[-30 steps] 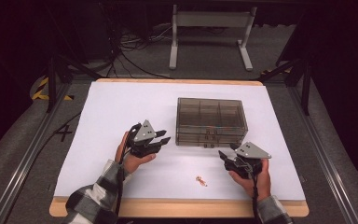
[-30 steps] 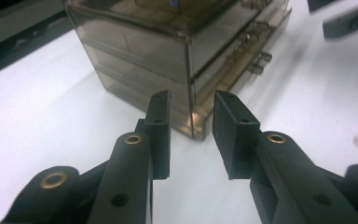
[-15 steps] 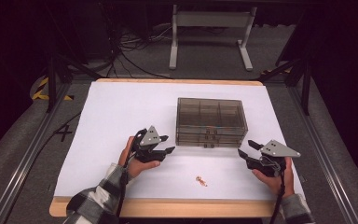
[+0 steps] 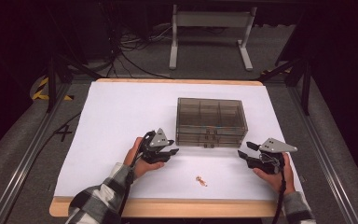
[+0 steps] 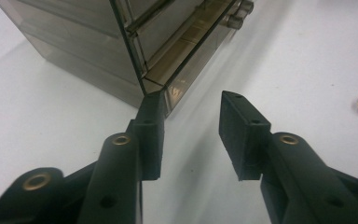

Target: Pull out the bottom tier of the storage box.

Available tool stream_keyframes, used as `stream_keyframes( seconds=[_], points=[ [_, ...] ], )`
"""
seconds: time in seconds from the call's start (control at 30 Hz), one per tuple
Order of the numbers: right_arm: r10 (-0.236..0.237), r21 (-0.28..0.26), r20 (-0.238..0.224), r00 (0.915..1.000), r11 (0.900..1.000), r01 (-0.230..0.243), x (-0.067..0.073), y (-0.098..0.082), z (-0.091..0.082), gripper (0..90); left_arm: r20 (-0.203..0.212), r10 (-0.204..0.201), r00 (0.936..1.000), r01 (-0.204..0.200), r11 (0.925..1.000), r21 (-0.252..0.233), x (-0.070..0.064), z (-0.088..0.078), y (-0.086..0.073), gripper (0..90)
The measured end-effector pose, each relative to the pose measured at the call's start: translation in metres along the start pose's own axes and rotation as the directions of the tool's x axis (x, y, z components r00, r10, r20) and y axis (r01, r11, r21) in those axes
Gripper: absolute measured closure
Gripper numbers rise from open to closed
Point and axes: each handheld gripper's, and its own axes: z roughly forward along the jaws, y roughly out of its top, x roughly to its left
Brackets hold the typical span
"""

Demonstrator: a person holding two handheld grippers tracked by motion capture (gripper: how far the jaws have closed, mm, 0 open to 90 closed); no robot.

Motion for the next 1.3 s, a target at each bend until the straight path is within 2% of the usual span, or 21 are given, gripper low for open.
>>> stream_keyframes(
  seconds=[0.43,1.0,1.17,1.23,1.3],
  points=[
    [-0.014,0.029,-0.028,0.9995,0.999,0.015,0.0,0.001,0.012,48.9,-0.002,0.011,0.9999,-0.01,0.9996,0.027,0.0,0.013,0.003,63.8],
    [-0.028,0.052,-0.047,0.9985,0.998,0.03,0.003,0.001,0.018,48.0,-0.014,0.006,0.9999,-0.005,0.9997,0.024,0.002,0.014,0.002,60.8],
    [-0.035,0.058,-0.074,0.9967,0.998,0.039,0.006,0.002,0.02,48.8,-0.011,0.008,0.9999,-0.007,0.9995,0.029,0.002,0.014,0.002,60.6],
    [-0.045,0.067,-0.07,0.9965,0.997,0.05,0.007,0.003,0.02,48.7,-0.009,0.013,0.9999,-0.013,0.9993,0.035,0.002,0.014,0.002,59.8],
    [-0.037,0.057,-0.059,0.9976,0.998,0.041,0.006,0.003,0.019,48.7,-0.012,0.014,0.9998,-0.014,0.9994,0.033,0.003,0.014,0.003,59.8]
  ],
)
